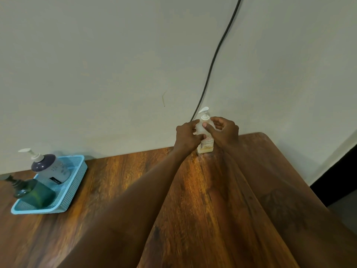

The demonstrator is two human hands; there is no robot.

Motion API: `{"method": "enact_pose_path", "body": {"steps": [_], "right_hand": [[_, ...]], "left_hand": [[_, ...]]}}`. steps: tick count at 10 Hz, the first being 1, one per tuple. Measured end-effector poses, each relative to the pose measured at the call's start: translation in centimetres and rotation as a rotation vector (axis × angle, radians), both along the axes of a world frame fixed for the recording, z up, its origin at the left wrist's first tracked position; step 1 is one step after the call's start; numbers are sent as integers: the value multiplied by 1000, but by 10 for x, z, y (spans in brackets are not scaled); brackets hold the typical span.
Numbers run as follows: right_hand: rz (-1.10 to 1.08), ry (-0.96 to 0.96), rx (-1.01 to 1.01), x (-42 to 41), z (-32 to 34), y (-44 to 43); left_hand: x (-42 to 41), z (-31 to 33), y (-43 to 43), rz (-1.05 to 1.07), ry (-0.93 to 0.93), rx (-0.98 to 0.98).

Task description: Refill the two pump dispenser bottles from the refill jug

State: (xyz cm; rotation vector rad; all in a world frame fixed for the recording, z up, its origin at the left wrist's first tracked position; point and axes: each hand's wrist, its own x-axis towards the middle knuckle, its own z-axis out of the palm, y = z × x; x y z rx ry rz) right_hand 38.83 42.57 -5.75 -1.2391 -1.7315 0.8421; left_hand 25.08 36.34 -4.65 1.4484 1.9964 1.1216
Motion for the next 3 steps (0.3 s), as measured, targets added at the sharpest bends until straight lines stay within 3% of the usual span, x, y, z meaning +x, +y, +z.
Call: {"method": "enact_pose_path", "body": {"steps": [3], "right_hand": [[-37,-19,-71,11,8,-17]], "left_hand": [[4,8,-17,13,44,-4]]}}
